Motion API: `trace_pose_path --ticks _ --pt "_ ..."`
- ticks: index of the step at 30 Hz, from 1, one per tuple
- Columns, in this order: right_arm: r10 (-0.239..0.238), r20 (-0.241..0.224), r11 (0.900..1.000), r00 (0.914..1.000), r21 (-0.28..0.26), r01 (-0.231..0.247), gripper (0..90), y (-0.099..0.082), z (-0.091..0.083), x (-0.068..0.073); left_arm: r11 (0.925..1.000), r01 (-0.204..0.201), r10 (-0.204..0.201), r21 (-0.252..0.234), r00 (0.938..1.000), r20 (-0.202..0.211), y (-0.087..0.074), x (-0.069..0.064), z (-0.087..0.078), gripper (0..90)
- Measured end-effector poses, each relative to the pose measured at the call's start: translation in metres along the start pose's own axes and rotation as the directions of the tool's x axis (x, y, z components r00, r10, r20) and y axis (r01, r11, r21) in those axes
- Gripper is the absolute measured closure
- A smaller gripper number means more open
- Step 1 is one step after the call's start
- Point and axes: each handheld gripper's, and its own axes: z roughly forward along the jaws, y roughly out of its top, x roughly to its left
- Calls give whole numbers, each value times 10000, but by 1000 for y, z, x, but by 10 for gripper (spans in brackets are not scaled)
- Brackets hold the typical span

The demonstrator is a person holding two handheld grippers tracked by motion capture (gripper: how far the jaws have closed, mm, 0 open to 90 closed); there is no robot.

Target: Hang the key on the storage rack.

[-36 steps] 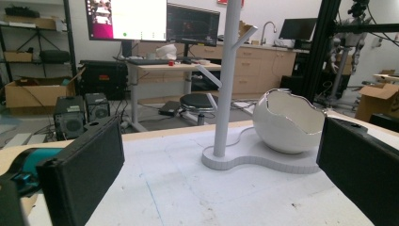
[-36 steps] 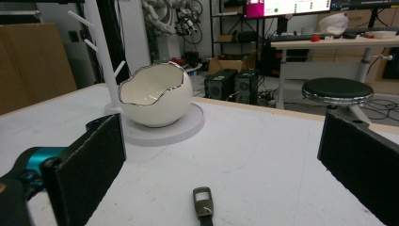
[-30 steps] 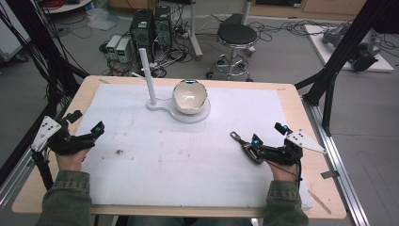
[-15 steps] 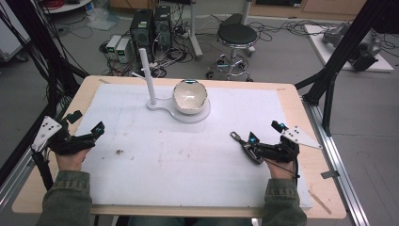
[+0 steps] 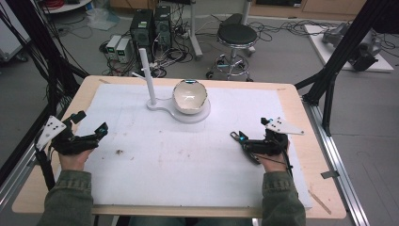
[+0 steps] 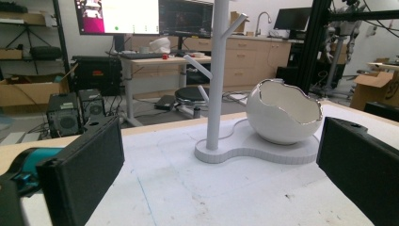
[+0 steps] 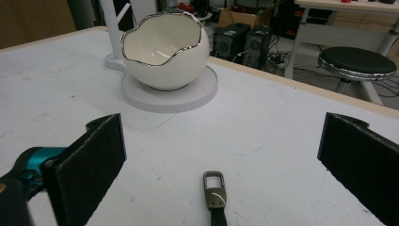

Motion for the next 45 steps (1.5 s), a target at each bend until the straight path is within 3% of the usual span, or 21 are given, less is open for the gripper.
trace_pose_path --ticks 10,12,15,21,27,28,31,33,34,42,43,44,45 --pt "-189 -50 9968 9998 779 193 7 14 10 -4 10000 78 -78 -20 10000 24 0 2 -3 17" --pt "-20 -66 9953 10000 970 27 7 15 13 -6 9999 78 -77 -74 10000 33 0 2 -3 17" --pt "-32 -63 9908 10000 1356 40 7 16 19 -6 9999 31 -31 -125 10000 0 0 2 -5 17" --pt "-511 -104 9764 9986 2096 522 7 21 31 -5 9993 148 -152 -329 9998 -121 -1 6 -9 17" --pt "-312 -2 9695 9995 2433 303 7 21 39 -10 9990 251 -262 -361 9992 -299 -2 9 -11 17" --pt "-159 8 9607 9999 2771 151 7 19 44 -14 9991 225 -235 -373 9993 -277 -1 9 -11 17" --pt "-60 -171 9472 9998 3204 112 7 18 49 -16 9994 177 -184 -304 9995 -251 -2 8 -10 17" --pt "-167 -276 9298 9995 3672 257 8 18 54 -16 9995 163 -170 -289 9996 -231 -2 8 -9 17" --pt "-246 -297 9162 9993 3994 344 7 19 56 -17 9994 163 -170 -289 9996 -228 -2 7 -9 17" --pt "-319 -639 8593 9974 5079 600 26 28 72 -19 9994 211 -218 -258 9995 -237 -2 8 -9 17" --pt "-319 -639 8593 9974 5079 600 26 28 72 -19 9994 218 -224 -270 9995 -235 -2 8 -9 17" --pt "-316 -863 8407 9958 5365 732 42 31 75 -19 9994 216 -222 -283 9995 -224 -2 8 -9 17" --pt "-337 -926 8323 9951 5486 792 43 32 76 -19 9994 201 -207 -276 9996 -208 -2 8 -9 17"
